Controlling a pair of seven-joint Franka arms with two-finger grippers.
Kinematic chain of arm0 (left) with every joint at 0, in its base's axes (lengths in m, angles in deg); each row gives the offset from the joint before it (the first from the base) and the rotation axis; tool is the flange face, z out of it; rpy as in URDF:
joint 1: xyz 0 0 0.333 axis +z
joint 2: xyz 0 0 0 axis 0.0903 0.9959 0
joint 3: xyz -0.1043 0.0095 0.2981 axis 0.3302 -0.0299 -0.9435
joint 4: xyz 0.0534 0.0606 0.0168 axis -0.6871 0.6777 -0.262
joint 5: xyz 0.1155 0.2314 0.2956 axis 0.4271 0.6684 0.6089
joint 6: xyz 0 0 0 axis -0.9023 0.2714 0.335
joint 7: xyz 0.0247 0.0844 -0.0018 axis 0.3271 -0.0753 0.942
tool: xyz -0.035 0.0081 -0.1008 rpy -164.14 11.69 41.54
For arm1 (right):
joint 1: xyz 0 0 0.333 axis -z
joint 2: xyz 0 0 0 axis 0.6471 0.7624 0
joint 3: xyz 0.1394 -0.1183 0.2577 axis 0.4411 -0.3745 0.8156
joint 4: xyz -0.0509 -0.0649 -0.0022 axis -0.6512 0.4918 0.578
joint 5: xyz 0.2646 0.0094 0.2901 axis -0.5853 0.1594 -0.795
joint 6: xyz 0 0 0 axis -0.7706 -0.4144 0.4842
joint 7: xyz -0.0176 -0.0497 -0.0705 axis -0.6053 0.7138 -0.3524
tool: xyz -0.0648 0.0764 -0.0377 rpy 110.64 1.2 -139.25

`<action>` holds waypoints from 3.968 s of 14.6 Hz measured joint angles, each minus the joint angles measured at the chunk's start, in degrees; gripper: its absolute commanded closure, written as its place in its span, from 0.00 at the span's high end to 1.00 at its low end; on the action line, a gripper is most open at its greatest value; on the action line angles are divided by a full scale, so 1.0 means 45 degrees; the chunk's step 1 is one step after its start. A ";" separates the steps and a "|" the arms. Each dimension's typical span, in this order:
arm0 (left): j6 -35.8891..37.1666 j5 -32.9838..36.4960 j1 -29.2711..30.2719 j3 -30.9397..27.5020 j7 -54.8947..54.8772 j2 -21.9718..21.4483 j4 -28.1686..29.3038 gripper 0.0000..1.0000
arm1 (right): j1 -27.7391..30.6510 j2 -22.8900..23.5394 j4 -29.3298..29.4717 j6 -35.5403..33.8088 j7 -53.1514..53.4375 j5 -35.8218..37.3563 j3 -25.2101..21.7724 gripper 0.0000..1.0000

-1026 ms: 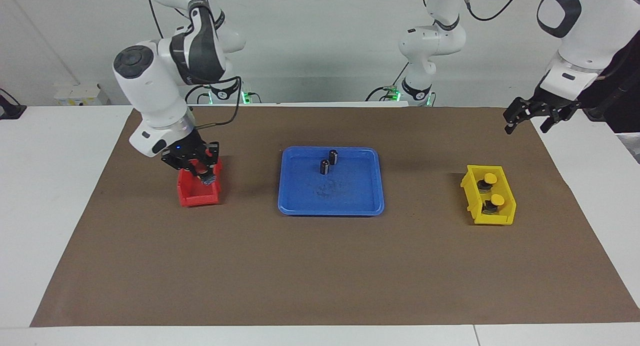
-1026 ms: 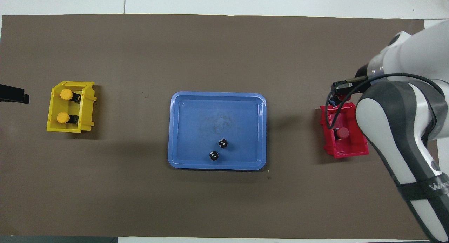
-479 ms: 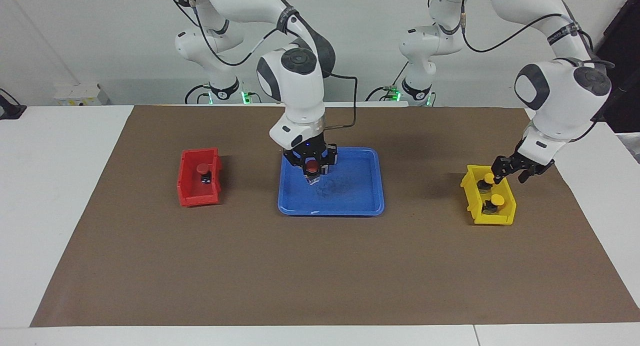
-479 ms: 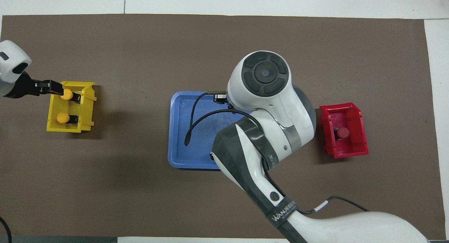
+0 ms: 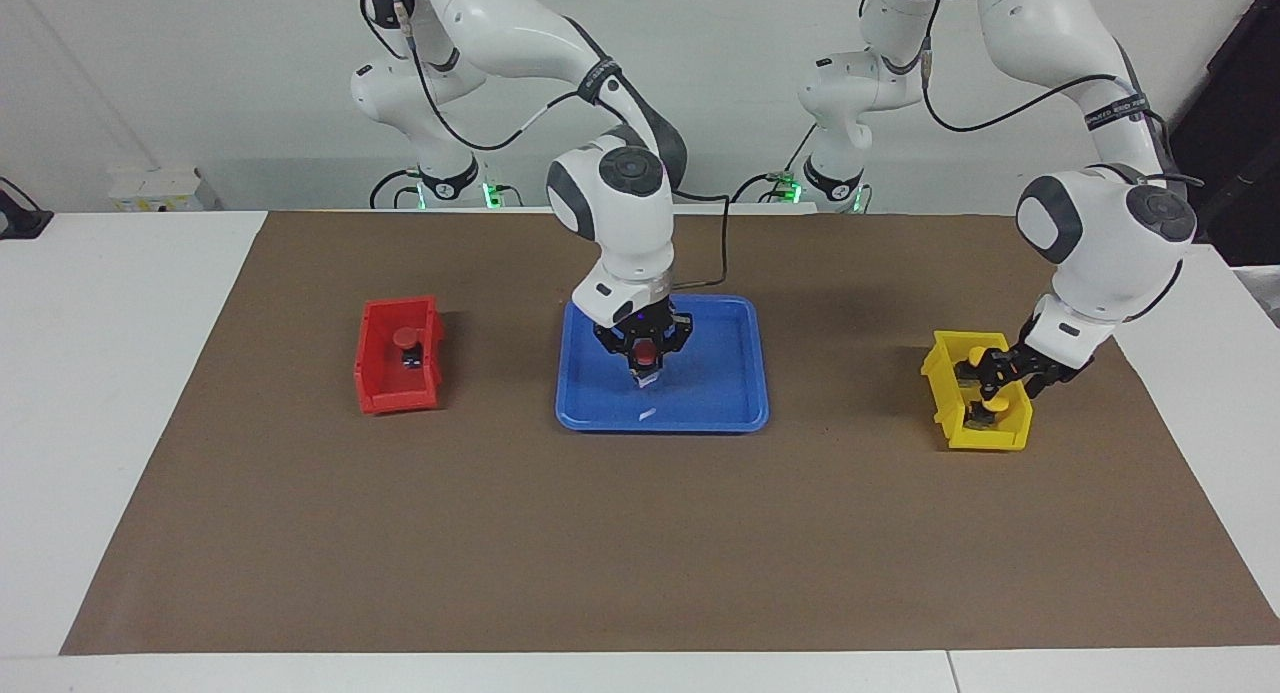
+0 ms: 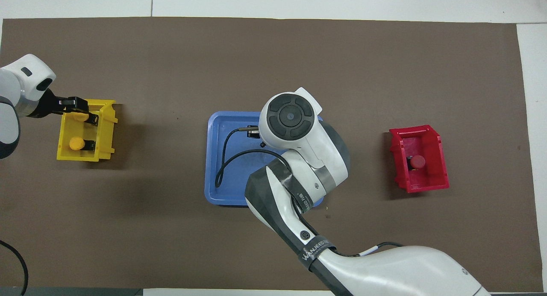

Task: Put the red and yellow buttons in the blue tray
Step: 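Carry the red button to the tray while the left gripper grasps yellow, then release the red button while the left gripper carries the yellow button, then lower the yellow button into the tray and open the left gripper, then grasp another red button with the right gripper while the left gripper withdraws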

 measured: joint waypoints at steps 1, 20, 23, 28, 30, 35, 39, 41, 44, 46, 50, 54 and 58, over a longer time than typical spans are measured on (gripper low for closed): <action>-0.0187 -0.0005 0.0003 0.0001 0.0000 0.0027 0.0162 0.70 | -0.0041 0.0040 -0.0251 0.0263 0.0034 0.0000 0.0000 0.44; 0.5533 0.1136 -0.3190 0.0295 0.3642 0.0163 -0.5536 0.01 | 0.8119 -0.5758 -0.5606 -0.1561 -1.0929 -0.0434 -0.0394 0.82; 0.5510 0.0539 -0.5368 0.0390 0.6123 0.0260 -0.5208 0.01 | 0.8022 -0.6004 -0.6684 -0.0586 -1.0788 -0.0437 -0.0249 0.79; 0.3160 -0.0190 -0.7582 0.0417 0.8553 0.0362 -0.2764 0.01 | 0.7918 -0.5993 -0.7556 0.0682 -1.0356 -0.0464 -0.0158 0.77; 0.2141 -0.0255 -0.8064 0.0418 0.9204 0.0552 -0.2066 0.01 | 0.7918 -0.5946 -0.7865 0.1084 -1.0353 -0.0469 -0.0159 0.76; 0.1114 -0.0276 -0.8889 0.0416 1.0562 0.0691 -0.1136 0.01 | 0.7696 -0.5751 -0.8135 0.1438 -1.0352 -0.0474 -0.0155 0.73; 0.0070 -0.0277 -0.9023 0.0386 1.0855 0.1042 -0.0775 0.11 | 0.7644 -0.5752 -0.8241 0.1499 -1.0351 -0.0477 -0.0156 0.73; -0.0188 -0.0277 -0.9022 0.0357 1.0882 0.1258 -0.0775 0.66 | 0.7668 -0.5752 -0.8323 0.1576 -1.0355 -0.0477 -0.0166 0.73; -0.0132 -0.0215 -0.9021 0.0307 1.1139 0.1229 -0.0897 0.78 | 0.7704 -0.5759 -0.8425 0.1607 -1.0399 -0.0477 -0.0177 0.63; 0.0491 -0.0162 -0.9002 0.0212 1.1152 0.0969 -0.1295 0.91 | 0.7710 -0.5772 -0.8561 0.1608 -1.0421 -0.0477 -0.0188 0.48; 0.3162 0.0101 -0.8607 -0.0209 1.0822 -0.0492 -0.2124 1.00 | 0.7710 -0.5807 -0.8638 0.1618 -1.0453 -0.0477 -0.0189 0.20; 0.5927 0.0323 -0.5466 -0.0420 0.5769 -0.2518 -0.2306 1.00 | 0.7711 -0.5767 -0.7534 0.0367 -1.0962 -0.0477 -0.0202 0.20; 0.7249 0.0330 -0.2597 -0.0513 0.0426 -0.3707 -0.2304 1.00 | 0.7275 -0.5059 -0.3186 -0.3717 -1.0608 -0.0476 -0.0122 0.21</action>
